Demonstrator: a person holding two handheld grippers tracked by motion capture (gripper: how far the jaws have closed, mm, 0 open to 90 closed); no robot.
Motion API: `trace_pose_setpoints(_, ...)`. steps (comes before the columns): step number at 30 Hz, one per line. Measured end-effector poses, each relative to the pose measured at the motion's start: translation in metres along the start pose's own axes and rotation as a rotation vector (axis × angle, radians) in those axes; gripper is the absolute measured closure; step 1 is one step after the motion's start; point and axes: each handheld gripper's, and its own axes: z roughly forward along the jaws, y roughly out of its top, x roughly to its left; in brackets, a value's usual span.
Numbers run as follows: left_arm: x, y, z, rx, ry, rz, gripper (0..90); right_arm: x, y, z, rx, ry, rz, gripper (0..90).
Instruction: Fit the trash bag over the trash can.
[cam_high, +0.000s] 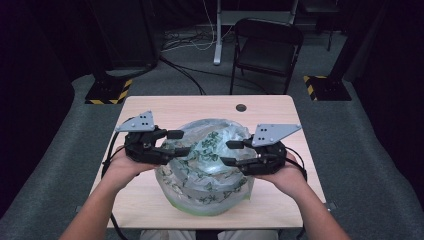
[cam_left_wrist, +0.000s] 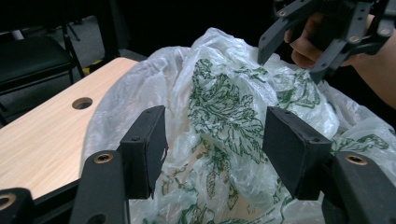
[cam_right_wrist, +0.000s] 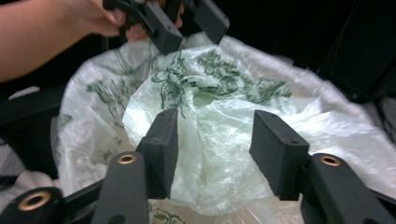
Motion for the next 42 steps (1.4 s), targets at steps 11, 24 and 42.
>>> trace_pose_setpoints(11,-0.004,0.003,0.019,0.083,-0.011,0.035,38.5,-0.009,-0.001,0.025,0.217,0.053,0.057,53.1)
trace_pose_setpoints(24,-0.009,0.006,0.039,0.209,-0.015,0.084,38.5,-0.003,-0.003,0.023,0.258,0.085,0.009,51.4)
trace_pose_setpoints(42,-0.006,0.003,0.038,0.248,-0.022,0.067,38.5,-0.035,-0.054,-0.069,0.011,-0.116,0.119,44.7)
